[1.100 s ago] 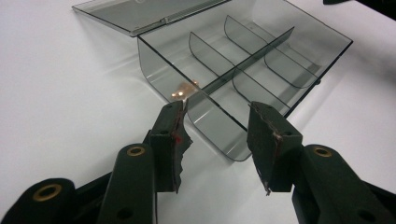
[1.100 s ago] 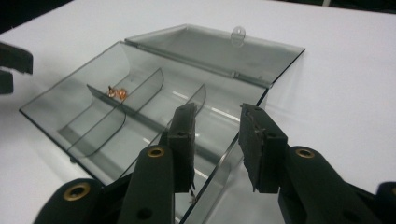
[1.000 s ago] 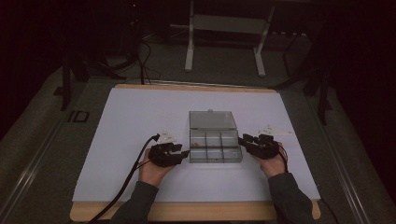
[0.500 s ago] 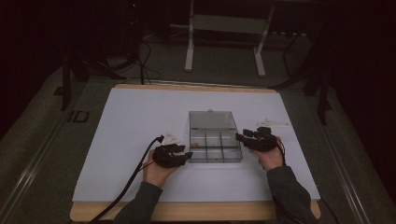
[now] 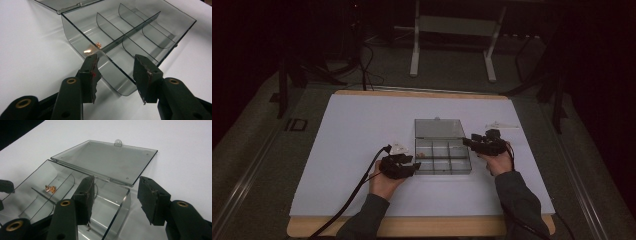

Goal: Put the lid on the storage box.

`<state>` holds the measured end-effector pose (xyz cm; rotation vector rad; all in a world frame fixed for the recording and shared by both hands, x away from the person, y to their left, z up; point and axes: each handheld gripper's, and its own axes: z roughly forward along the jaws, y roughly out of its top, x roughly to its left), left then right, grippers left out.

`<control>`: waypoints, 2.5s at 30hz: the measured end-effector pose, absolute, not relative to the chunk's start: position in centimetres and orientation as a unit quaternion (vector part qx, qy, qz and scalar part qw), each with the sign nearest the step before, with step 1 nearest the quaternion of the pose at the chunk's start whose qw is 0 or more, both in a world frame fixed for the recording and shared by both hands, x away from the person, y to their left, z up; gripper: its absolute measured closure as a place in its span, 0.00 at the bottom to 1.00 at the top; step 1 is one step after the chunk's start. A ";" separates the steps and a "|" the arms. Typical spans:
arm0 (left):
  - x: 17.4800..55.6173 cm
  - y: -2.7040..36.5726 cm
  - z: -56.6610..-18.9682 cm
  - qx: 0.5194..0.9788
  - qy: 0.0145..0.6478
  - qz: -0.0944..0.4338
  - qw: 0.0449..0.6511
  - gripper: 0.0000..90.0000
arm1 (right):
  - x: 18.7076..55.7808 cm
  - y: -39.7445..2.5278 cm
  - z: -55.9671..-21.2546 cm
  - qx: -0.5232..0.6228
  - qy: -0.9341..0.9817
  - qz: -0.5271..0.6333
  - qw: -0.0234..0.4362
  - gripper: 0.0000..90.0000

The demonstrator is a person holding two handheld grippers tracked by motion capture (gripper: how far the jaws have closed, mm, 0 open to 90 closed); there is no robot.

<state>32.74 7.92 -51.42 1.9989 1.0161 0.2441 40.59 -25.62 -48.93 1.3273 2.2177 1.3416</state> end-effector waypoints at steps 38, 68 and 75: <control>33.4 7.5 -51.7 0.812 0.397 0.086 0.419 0.64 | 44.1 -24.4 -50.0 0.481 0.743 0.455 0.097 0.53; 33.4 7.4 -51.6 0.813 0.398 0.089 0.416 0.64 | 47.6 -23.6 -51.1 0.528 0.753 0.392 0.009 0.44; 33.4 7.4 -51.6 0.814 0.397 0.088 0.415 0.64 | 48.1 -23.8 -51.2 0.536 0.750 0.389 -0.017 0.44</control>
